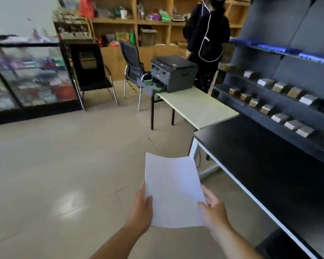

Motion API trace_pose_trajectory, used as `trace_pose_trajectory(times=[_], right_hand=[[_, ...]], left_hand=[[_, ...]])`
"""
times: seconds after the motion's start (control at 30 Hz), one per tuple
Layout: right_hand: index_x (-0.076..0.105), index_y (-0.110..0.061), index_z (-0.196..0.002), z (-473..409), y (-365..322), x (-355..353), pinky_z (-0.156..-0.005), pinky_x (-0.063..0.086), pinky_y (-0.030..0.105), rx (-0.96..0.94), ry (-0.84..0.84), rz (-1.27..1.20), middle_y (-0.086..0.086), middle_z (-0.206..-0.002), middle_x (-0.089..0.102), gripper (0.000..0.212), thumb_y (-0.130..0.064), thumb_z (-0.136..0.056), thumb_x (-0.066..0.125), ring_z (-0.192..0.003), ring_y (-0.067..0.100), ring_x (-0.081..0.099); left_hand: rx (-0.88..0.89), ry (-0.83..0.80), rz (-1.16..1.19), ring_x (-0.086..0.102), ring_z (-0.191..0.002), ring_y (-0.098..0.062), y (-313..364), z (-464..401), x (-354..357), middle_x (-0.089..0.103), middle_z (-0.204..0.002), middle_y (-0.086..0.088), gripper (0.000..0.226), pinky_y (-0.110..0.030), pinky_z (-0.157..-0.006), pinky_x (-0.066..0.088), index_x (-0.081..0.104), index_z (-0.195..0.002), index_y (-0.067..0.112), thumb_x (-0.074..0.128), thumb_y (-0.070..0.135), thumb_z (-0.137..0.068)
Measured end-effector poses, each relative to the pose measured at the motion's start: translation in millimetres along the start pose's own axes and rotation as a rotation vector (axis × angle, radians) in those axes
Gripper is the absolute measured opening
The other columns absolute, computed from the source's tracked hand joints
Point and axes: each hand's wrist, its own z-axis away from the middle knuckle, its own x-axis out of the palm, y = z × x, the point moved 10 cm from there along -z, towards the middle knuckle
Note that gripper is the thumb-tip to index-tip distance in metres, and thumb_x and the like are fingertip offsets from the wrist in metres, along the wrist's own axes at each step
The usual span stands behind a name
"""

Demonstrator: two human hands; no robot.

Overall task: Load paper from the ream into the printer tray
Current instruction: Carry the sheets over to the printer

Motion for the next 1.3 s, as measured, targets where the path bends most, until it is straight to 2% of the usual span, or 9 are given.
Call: trace_pose_trajectory(times=[0.2, 0.37, 0.5, 0.7, 0.8, 0.93, 1.07, 1.2, 1.3], right_hand=[[0.055, -0.023, -0.133, -25, -32, 69, -0.075, 0.056, 0.025, -0.029, -0.13, 0.07, -0.006, -0.113, 0.072, 0.058, 0.005, -0.084, 0.042, -0.093, 0.009, 0.071], [0.058, -0.033, -0.12, -64, -58, 102, -0.062, 0.056, 0.018, -0.058, -0.194, 0.091, -0.006, -0.104, 0.075, 0.056, 0.006, -0.084, 0.041, -0.078, 0.005, 0.073], [0.058, -0.024, -0.128, -119, -77, 113, -0.066, 0.058, 0.025, -0.081, -0.204, 0.111, -0.01, -0.109, 0.074, 0.054, 0.004, -0.084, 0.043, -0.075, 0.0, 0.072], [0.058, -0.024, -0.129, -208, -120, 125, -0.082, 0.058, 0.03, -0.106, -0.262, 0.088, -0.008, -0.117, 0.071, 0.057, 0.006, -0.083, 0.041, -0.095, 0.005, 0.071], [0.056, -0.028, -0.129, -243, -140, 132, -0.072, 0.058, 0.022, -0.114, -0.3, 0.089, -0.017, -0.109, 0.071, 0.058, 0.005, -0.084, 0.041, -0.085, -0.003, 0.071], [0.058, -0.035, -0.124, -285, -162, 147, -0.086, 0.058, 0.033, -0.119, -0.331, 0.064, -0.017, -0.11, 0.071, 0.059, 0.006, -0.085, 0.039, -0.092, 0.001, 0.071], [0.055, -0.027, -0.132, -333, -171, 168, -0.101, 0.051, 0.041, -0.106, -0.346, 0.09, -0.013, -0.124, 0.067, 0.059, 0.004, -0.084, 0.04, -0.11, 0.008, 0.065], [0.047, -0.02, -0.14, -378, -181, 194, -0.104, 0.048, 0.042, -0.076, -0.363, 0.133, -0.009, -0.129, 0.064, 0.061, 0.004, -0.085, 0.041, -0.116, 0.013, 0.062], [0.052, -0.019, -0.136, -407, -201, 222, -0.1, 0.051, 0.039, -0.081, -0.351, 0.147, -0.011, -0.121, 0.069, 0.058, 0.006, -0.085, 0.041, -0.109, 0.01, 0.066]], left_hand=[[0.034, 0.115, 0.065, 0.042, -0.097, 0.03, 8, -12, -65, 0.054, -0.1, 0.048, 0.066, 0.007, -0.074, 0.033, 0.033, -0.123, 0.052, 0.035, -0.004, -0.088], [0.005, 0.158, 0.089, 0.046, -0.11, 0.016, -3, -54, -76, 0.056, -0.114, 0.037, 0.067, -0.018, -0.088, 0.038, 0.036, -0.128, 0.05, 0.033, -0.002, -0.086], [0.001, 0.196, 0.065, 0.046, -0.107, 0.019, 4, -104, -75, 0.052, -0.11, 0.046, 0.068, -0.007, -0.082, 0.036, 0.038, -0.121, 0.055, 0.034, -0.002, -0.085], [-0.026, 0.279, 0.083, 0.05, -0.104, 0.015, 23, -187, -65, 0.056, -0.113, 0.03, 0.061, -0.003, -0.08, 0.036, 0.04, -0.126, 0.044, 0.037, -0.002, -0.087], [-0.04, 0.314, 0.068, 0.052, -0.108, 0.003, 33, -220, -64, 0.057, -0.116, 0.025, 0.058, -0.02, -0.09, 0.039, 0.041, -0.131, 0.038, 0.038, -0.001, -0.088], [-0.058, 0.348, 0.075, 0.051, -0.113, -0.009, 37, -265, -66, 0.057, -0.122, 0.012, 0.055, -0.029, -0.096, 0.038, 0.038, -0.137, 0.03, 0.04, 0.002, -0.09], [-0.07, 0.359, 0.076, 0.053, -0.1, 0.006, 37, -312, -71, 0.056, -0.11, 0.026, 0.055, -0.024, -0.083, 0.042, 0.038, -0.127, 0.045, 0.04, 0.004, -0.09], [-0.043, 0.354, 0.061, 0.049, -0.1, 0.02, 29, -366, -80, 0.053, -0.111, 0.03, 0.055, -0.003, -0.079, 0.036, 0.037, -0.129, 0.039, 0.042, 0.0, -0.09], [-0.087, 0.355, 0.079, 0.048, -0.117, -0.002, 11, -411, -94, 0.053, -0.128, 0.016, 0.055, -0.02, -0.095, 0.035, 0.035, -0.14, 0.026, 0.043, 0.002, -0.091]])
